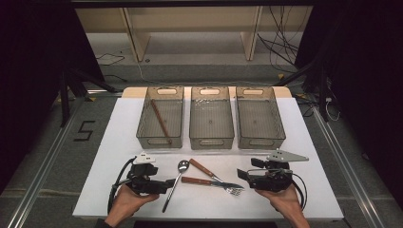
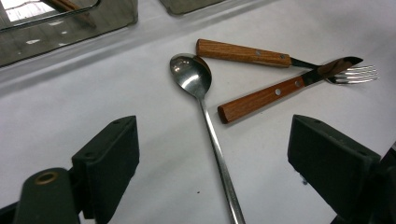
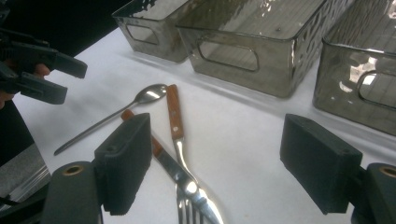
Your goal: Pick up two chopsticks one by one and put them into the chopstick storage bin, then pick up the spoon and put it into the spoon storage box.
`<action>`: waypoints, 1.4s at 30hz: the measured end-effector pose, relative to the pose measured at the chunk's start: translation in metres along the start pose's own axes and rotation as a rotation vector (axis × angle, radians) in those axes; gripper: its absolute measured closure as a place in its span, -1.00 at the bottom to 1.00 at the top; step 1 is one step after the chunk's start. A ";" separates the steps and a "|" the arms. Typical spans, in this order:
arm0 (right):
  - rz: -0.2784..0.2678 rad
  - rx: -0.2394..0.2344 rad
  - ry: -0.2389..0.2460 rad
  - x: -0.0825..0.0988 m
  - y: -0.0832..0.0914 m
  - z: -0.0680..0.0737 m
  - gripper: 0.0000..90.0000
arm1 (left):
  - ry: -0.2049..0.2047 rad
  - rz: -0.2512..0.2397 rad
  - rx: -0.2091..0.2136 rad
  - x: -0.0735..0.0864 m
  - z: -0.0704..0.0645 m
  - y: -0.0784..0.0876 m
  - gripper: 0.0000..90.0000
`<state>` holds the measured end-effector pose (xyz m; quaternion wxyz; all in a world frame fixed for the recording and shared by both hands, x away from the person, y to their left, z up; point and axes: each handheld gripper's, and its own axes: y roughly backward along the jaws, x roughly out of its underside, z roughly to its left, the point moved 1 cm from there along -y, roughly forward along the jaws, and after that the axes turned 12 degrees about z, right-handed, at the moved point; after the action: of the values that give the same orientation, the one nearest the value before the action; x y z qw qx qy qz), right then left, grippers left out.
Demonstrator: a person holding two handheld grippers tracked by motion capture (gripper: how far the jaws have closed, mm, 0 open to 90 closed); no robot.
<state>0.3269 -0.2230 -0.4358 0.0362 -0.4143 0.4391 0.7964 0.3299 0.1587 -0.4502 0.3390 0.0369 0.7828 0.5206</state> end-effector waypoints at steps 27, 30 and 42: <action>0.025 0.020 -0.003 0.017 0.003 0.006 -0.46 | -0.098 0.206 -0.103 -0.009 -0.016 -0.025 -0.41; 0.025 0.017 -0.003 0.017 0.002 0.005 -0.46 | -0.110 0.233 -0.102 -0.011 -0.017 -0.028 -0.30; 0.041 0.018 0.006 0.017 0.001 0.006 -0.45 | -0.143 0.293 -0.104 -0.013 -0.022 -0.035 0.11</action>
<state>0.3114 -0.2248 -0.4455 0.0224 -0.4071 0.4545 0.7919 0.3376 0.1199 -0.4681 0.3155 0.1702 0.7150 0.6003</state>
